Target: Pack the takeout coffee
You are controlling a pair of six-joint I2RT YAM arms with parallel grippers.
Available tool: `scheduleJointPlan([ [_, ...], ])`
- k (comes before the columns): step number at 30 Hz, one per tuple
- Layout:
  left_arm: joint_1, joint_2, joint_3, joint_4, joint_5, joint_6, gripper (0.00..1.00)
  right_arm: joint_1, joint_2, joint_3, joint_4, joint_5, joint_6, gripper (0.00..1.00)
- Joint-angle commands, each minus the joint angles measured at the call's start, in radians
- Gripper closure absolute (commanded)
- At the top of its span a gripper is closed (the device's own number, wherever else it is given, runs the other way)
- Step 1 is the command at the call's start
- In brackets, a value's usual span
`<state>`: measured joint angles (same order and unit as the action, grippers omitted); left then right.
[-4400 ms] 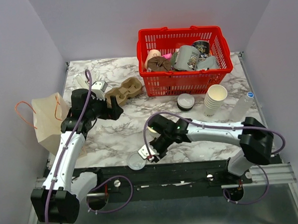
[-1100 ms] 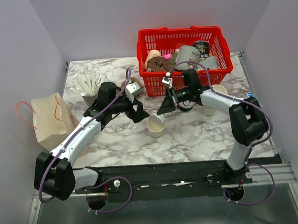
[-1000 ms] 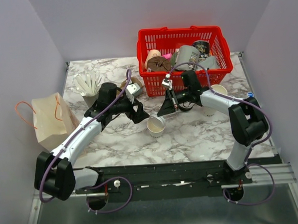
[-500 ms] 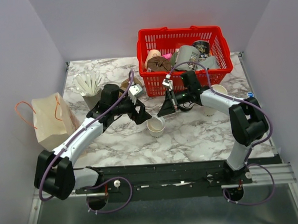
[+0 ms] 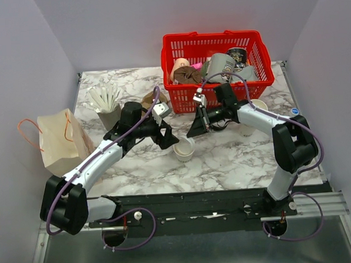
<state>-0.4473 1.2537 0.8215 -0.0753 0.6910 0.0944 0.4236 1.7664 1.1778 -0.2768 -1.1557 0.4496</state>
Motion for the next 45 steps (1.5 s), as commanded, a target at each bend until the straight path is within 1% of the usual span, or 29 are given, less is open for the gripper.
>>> scheduleJointPlan([
  [1, -0.01, 0.001, -0.013, 0.058, 0.008, -0.01, 0.04, -0.006, -0.021, 0.029, -0.062, 0.05, -0.023, 0.74],
  [8, -0.016, 0.012, -0.027, 0.071, 0.01, -0.051, 0.04, -0.006, -0.021, 0.048, -0.101, 0.067, -0.046, 0.66],
  [9, -0.018, 0.013, -0.028, 0.103, 0.01, -0.059, 0.04, -0.006, -0.019, 0.049, -0.108, 0.073, -0.049, 0.64],
  [13, -0.025, 0.016, -0.036, 0.131, 0.005, -0.088, 0.04, -0.006, -0.025, 0.068, -0.134, 0.093, -0.068, 0.62],
  [20, -0.036, 0.035, -0.039, 0.155, -0.016, -0.09, 0.04, -0.006, -0.035, 0.095, -0.202, 0.154, -0.152, 0.61],
  [21, -0.036, 0.044, -0.041, 0.167, -0.015, -0.12, 0.04, -0.006, -0.035, 0.095, -0.212, 0.162, -0.157, 0.61],
  [23, -0.037, 0.052, -0.041, 0.177, -0.013, -0.133, 0.04, -0.006, -0.039, 0.095, -0.222, 0.182, -0.172, 0.6],
  [38, -0.041, 0.089, -0.05, 0.19, 0.001, -0.139, 0.05, -0.006, -0.018, 0.094, -0.223, 0.198, -0.184, 0.59],
  [45, -0.044, 0.085, -0.061, 0.204, -0.031, -0.14, 0.05, -0.006, -0.024, 0.091, -0.226, 0.208, -0.193, 0.59],
])
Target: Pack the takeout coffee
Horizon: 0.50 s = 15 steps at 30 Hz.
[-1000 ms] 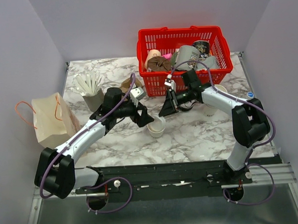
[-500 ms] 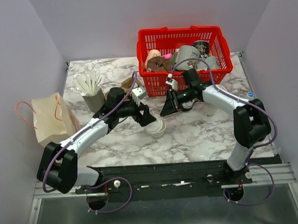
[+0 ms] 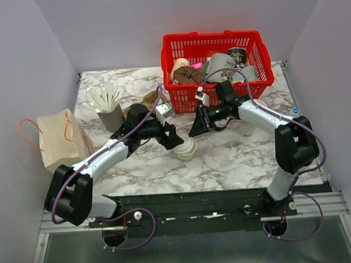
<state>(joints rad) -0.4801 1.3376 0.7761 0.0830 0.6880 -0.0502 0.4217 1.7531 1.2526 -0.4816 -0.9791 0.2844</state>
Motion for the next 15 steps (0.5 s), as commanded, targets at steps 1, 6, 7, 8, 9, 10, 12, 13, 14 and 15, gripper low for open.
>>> scheduleJointPlan([
  [1, -0.009, 0.002, -0.015, 0.046, -0.056, 0.0, 0.05, -0.004, -0.015, 0.016, -0.023, 0.036, -0.031, 0.59],
  [6, -0.009, 0.005, -0.018, 0.052, -0.073, 0.007, 0.05, -0.004, -0.032, 0.022, -0.038, 0.051, -0.057, 0.59],
  [7, -0.012, 0.006, -0.018, 0.052, -0.073, 0.01, 0.05, -0.004, -0.035, 0.024, -0.038, 0.053, -0.062, 0.59],
  [8, -0.012, 0.009, -0.018, 0.049, -0.077, 0.015, 0.05, -0.004, -0.041, 0.024, -0.04, 0.054, -0.067, 0.59],
  [9, -0.014, 0.014, -0.017, 0.047, -0.079, 0.016, 0.05, -0.004, -0.043, 0.021, -0.043, 0.056, -0.068, 0.59],
  [10, -0.02, 0.015, -0.017, 0.046, -0.079, 0.021, 0.05, -0.004, -0.046, 0.021, -0.043, 0.059, -0.071, 0.59],
  [12, -0.023, 0.021, -0.017, 0.04, -0.085, 0.03, 0.05, -0.004, -0.053, 0.019, -0.045, 0.059, -0.076, 0.58],
  [13, -0.025, 0.023, -0.017, 0.04, -0.085, 0.029, 0.05, -0.004, -0.056, 0.018, -0.046, 0.06, -0.076, 0.58],
  [14, -0.028, 0.023, -0.017, 0.04, -0.084, 0.029, 0.05, -0.006, -0.06, 0.019, -0.048, 0.062, -0.079, 0.58],
  [15, -0.026, 0.025, -0.014, 0.038, -0.085, 0.03, 0.05, -0.004, -0.066, 0.019, -0.055, 0.062, -0.082, 0.56],
])
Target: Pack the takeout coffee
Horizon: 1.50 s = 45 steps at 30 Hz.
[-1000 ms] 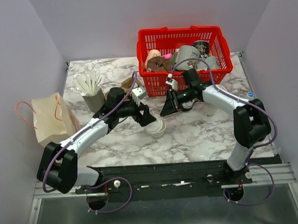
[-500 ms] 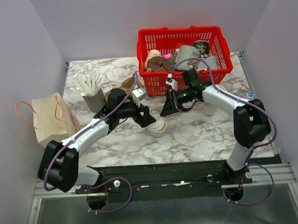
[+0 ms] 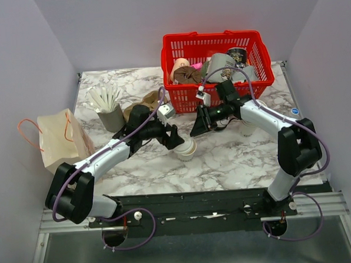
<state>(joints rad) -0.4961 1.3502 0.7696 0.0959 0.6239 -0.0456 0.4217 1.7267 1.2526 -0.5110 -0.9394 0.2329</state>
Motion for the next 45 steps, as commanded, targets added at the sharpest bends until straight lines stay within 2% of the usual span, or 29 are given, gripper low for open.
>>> scheduleJointPlan([
  [1, -0.013, 0.013, -0.009, 0.024, -0.02, 0.026, 0.06, -0.006, -0.042, 0.018, -0.033, 0.024, -0.035, 0.55],
  [5, -0.013, 0.009, -0.004, 0.008, -0.026, 0.029, 0.06, -0.004, -0.078, -0.007, -0.052, 0.06, -0.076, 0.48],
  [9, -0.013, -0.008, 0.003, -0.025, -0.026, 0.03, 0.06, 0.003, -0.092, -0.01, -0.09, 0.128, -0.076, 0.33],
  [16, -0.007, -0.048, -0.001, -0.035, -0.023, -0.026, 0.06, 0.057, -0.102, 0.013, -0.129, 0.269, -0.063, 0.3],
  [21, 0.016, -0.056, -0.015, 0.011, -0.018, -0.157, 0.06, 0.075, -0.079, 0.039, -0.13, 0.284, -0.044, 0.29],
  [32, 0.074, -0.08, -0.107, 0.042, -0.038, -0.345, 0.07, 0.124, -0.024, 0.076, -0.141, 0.324, -0.026, 0.26],
  [41, 0.085, -0.076, -0.147, 0.108, 0.022, -0.385, 0.09, 0.126, 0.002, 0.076, -0.149, 0.332, -0.02, 0.28],
  [45, 0.085, -0.057, -0.147, 0.146, 0.071, -0.402, 0.13, 0.127, -0.003, 0.065, -0.15, 0.335, -0.024, 0.29],
])
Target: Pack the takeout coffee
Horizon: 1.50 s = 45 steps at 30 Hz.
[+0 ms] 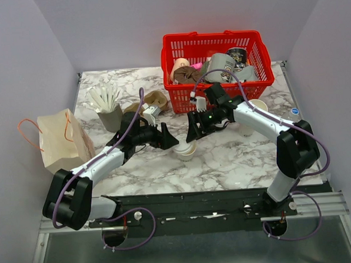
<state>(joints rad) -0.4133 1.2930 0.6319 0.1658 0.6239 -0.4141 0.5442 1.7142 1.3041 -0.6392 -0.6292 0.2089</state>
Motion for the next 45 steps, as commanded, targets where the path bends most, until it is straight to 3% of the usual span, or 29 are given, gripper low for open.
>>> scheduleJointPlan([
  [1, 0.002, 0.002, -0.009, 0.077, 0.082, -0.037, 0.13, 0.003, 0.004, 0.011, -0.024, 0.025, 0.0, 0.29],
  [15, -0.001, 0.023, -0.006, 0.113, 0.172, -0.049, 0.23, 0.005, -0.019, -0.012, -0.031, 0.019, -0.02, 0.31],
  [39, -0.025, 0.063, 0.025, 0.141, 0.203, -0.04, 0.28, -0.001, -0.041, -0.037, -0.04, 0.036, -0.046, 0.31],
  [45, -0.025, 0.074, 0.048, 0.126, 0.2, -0.026, 0.28, -0.013, -0.047, -0.045, -0.036, 0.02, -0.049, 0.37],
])
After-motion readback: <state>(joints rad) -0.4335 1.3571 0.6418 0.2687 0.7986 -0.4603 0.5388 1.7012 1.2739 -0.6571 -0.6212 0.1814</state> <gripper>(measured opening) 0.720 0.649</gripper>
